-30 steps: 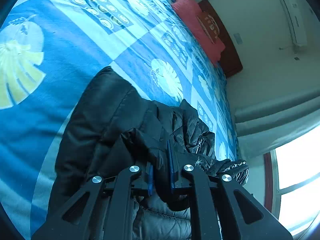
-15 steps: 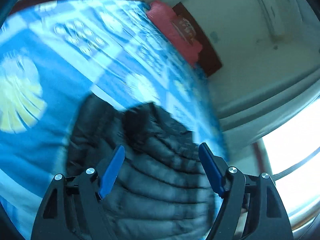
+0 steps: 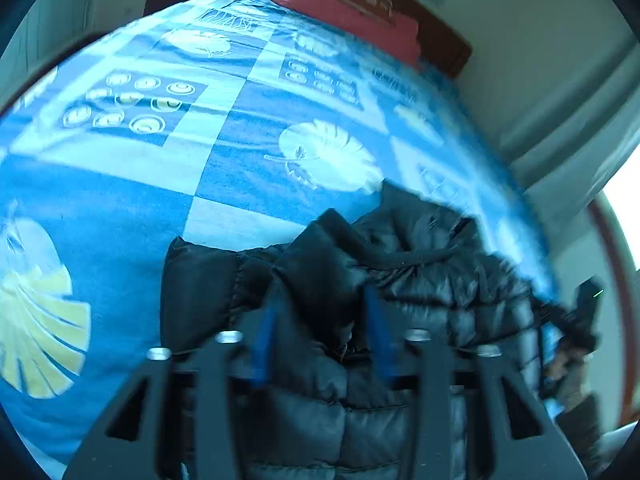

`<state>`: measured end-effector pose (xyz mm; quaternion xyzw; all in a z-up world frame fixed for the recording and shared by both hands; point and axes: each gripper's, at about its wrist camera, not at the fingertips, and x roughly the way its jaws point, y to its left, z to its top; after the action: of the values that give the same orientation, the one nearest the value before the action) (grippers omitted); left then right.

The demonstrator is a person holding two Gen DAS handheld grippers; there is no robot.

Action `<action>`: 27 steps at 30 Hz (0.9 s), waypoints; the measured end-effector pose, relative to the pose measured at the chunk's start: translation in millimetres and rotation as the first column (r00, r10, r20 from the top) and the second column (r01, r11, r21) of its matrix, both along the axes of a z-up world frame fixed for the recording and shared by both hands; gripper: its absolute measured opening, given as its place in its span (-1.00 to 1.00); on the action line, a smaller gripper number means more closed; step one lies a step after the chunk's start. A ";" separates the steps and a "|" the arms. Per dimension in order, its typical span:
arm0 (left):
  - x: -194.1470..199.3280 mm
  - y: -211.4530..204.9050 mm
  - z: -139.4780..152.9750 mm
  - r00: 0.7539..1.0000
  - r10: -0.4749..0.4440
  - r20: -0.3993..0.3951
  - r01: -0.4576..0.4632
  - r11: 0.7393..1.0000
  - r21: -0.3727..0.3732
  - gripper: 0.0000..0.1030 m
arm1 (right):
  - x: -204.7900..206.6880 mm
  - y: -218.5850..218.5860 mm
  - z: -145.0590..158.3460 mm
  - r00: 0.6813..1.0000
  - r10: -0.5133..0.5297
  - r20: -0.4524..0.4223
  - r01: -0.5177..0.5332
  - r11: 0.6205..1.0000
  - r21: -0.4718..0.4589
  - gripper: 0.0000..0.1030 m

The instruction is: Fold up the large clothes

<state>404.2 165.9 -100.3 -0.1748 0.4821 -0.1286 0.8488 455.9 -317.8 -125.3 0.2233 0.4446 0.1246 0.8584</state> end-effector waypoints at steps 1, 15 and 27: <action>0.8 -3.8 1.0 1.000 -0.008 0.006 0.008 0.999 0.032 -0.56 | -0.5 0.6 4.1 1.000 -0.002 0.016 0.003 1.000 -0.007 -0.76; 47.0 -25.6 -15.1 0.995 0.059 0.075 -0.074 0.975 0.209 -0.73 | 50.6 13.8 -18.8 0.996 -0.081 0.029 0.085 0.979 -0.185 -0.80; 56.9 -9.3 -34.6 0.995 0.095 0.027 -0.097 0.992 0.086 -0.49 | 56.7 4.7 -34.1 0.995 -0.098 -0.018 0.096 0.989 -0.117 -0.63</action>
<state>461.1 156.5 -134.9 -0.1593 0.4686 -0.0684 0.8662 512.6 -313.1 -159.4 0.1958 0.4498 0.0540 0.8697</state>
